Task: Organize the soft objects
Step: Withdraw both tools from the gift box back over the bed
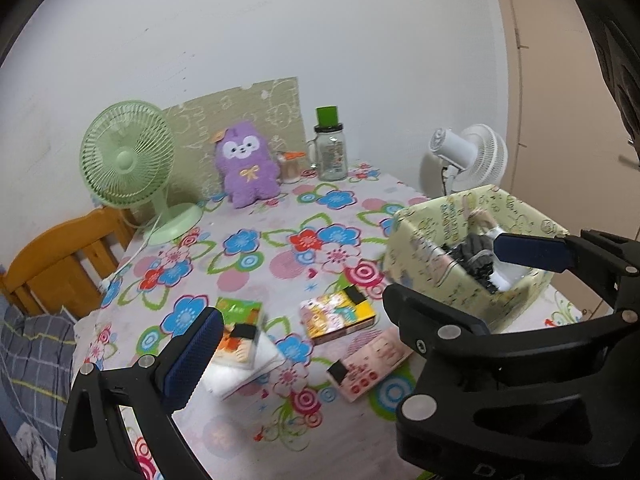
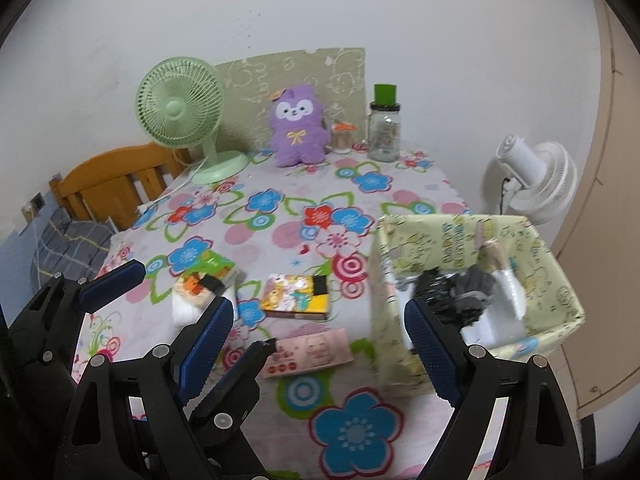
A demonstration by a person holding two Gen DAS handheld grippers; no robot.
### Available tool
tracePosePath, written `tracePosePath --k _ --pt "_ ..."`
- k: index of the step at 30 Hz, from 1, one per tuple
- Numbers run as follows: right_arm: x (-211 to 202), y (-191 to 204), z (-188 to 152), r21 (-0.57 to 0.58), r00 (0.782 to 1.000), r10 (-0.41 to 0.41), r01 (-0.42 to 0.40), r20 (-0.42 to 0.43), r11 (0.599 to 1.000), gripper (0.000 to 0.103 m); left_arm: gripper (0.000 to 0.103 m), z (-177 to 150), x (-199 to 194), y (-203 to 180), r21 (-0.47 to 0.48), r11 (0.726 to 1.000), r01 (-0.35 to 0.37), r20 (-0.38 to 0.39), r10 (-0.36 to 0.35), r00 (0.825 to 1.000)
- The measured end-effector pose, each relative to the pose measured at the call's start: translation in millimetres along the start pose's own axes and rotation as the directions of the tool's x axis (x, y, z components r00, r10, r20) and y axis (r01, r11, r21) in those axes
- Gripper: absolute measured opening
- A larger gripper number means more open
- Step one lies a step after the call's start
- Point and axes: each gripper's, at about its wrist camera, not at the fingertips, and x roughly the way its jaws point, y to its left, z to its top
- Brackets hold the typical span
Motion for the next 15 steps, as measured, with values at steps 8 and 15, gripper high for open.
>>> tracePosePath --k 8,15 --pt "12 21 -8 -0.023 1.000 0.013 -0.013 -0.027 1.000 0.089 0.102 -17 2 19 -0.036 0.999 -0.024 -0.014 0.023 1.000" --pt "27 28 -15 -0.004 0.998 0.026 -0.027 -0.065 1.000 0.089 0.102 -30 9 33 -0.065 0.997 -0.031 -0.043 0.028 0.999"
